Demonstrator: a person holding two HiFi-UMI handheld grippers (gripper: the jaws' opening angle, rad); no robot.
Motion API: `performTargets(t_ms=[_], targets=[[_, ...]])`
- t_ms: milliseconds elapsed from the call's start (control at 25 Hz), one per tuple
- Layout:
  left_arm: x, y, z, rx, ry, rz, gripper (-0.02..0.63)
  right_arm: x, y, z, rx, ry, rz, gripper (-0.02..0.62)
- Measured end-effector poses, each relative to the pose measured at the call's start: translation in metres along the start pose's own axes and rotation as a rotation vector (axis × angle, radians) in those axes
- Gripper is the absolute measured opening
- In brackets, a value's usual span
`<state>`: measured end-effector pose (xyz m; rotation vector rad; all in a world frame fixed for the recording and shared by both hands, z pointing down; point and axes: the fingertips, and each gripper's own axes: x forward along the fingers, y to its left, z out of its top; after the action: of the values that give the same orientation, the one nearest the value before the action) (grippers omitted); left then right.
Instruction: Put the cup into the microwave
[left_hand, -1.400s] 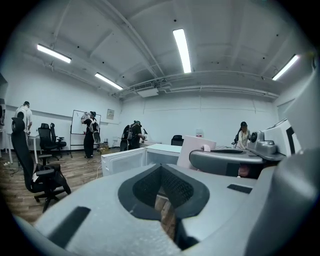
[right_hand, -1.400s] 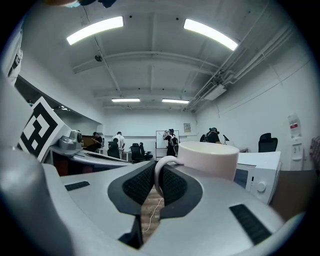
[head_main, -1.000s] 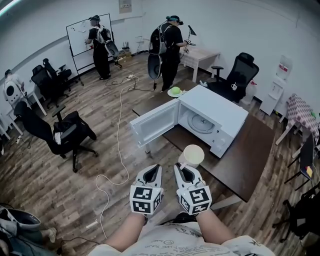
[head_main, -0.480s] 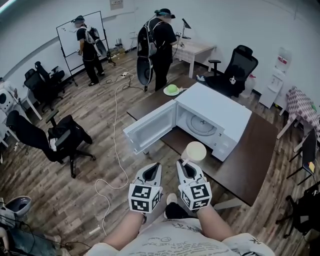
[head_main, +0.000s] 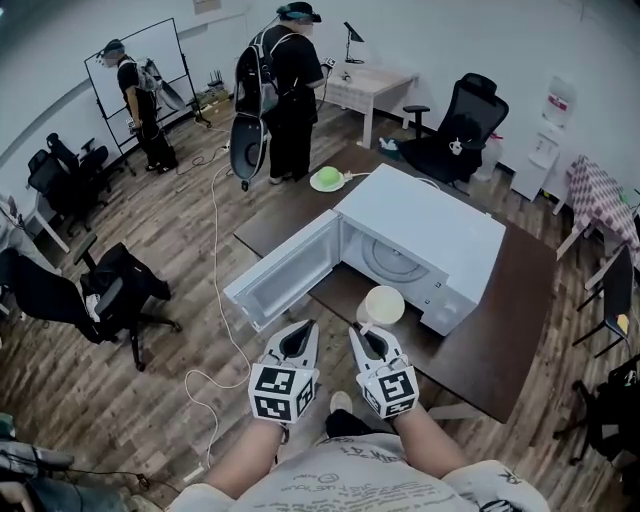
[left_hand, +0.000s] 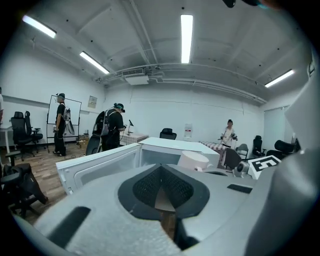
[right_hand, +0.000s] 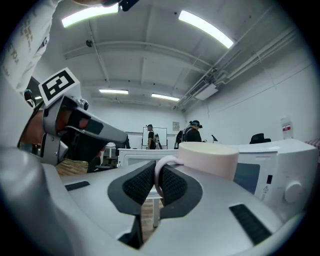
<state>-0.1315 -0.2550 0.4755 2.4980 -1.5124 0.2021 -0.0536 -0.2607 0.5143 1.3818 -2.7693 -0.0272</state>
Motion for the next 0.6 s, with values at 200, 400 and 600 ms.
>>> performTargets(t_ms=[200, 400, 600], targets=[[0.034, 0.007, 0.005, 0.013, 0.022, -0.034, 0.014, 0.03, -0.033, -0.023, 0.027, 0.028, -0.042, 0.031], [0.068, 0.019, 0.002, 0.037, 0.051, -0.061, 0.013, 0.063, -0.077, -0.062, -0.018, 0.1, -0.117, 0.032], [0.097, 0.035, 0.006, 0.022, 0.072, -0.071, 0.013, 0.095, -0.123, -0.095, -0.028, 0.172, -0.193, 0.032]])
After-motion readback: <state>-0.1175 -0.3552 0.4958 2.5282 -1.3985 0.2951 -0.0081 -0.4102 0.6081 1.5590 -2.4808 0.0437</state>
